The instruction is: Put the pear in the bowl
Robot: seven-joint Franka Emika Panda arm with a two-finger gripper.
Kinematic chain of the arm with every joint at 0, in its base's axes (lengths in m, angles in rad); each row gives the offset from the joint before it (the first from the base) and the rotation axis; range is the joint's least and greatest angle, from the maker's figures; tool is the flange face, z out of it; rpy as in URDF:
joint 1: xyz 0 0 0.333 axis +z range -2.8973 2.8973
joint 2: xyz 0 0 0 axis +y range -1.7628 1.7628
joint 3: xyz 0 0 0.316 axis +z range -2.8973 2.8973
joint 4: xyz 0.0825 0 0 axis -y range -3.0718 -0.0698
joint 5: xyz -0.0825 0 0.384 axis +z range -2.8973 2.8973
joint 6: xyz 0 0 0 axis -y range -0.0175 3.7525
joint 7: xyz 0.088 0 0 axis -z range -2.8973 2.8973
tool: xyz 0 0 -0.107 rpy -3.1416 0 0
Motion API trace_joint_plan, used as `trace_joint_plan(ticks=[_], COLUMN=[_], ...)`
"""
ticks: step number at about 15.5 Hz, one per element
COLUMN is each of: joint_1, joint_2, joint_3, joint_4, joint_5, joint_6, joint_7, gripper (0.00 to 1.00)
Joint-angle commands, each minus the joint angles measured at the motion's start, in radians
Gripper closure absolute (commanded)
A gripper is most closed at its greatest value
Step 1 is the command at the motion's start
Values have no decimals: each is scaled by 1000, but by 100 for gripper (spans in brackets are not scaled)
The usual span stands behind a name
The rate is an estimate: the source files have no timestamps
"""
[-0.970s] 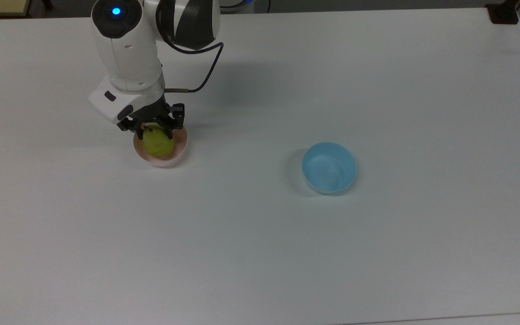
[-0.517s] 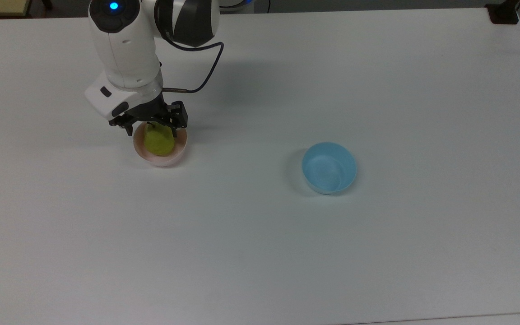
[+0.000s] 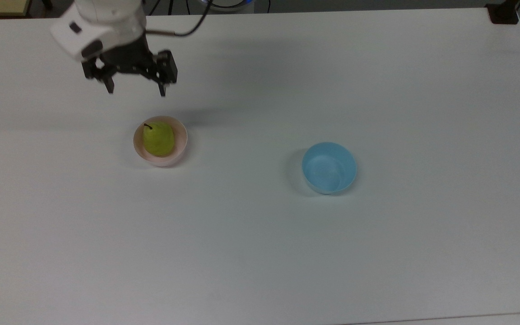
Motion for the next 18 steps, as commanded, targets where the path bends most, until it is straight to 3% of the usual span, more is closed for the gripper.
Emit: trace_joint_plan(ticks=[1, 4, 6, 18], joint_1=[16, 20, 52, 135], joint_2=[-115, -193, -248, -209], joint_3=[-1, 12, -1, -5], joint_4=[23, 17, -45, -44], joint_5=[15, 90, 150, 137], joint_6=[-152, -218, -206, -141], joint_7=[26, 29, 18, 3], gripper=[0, 0, 0, 0])
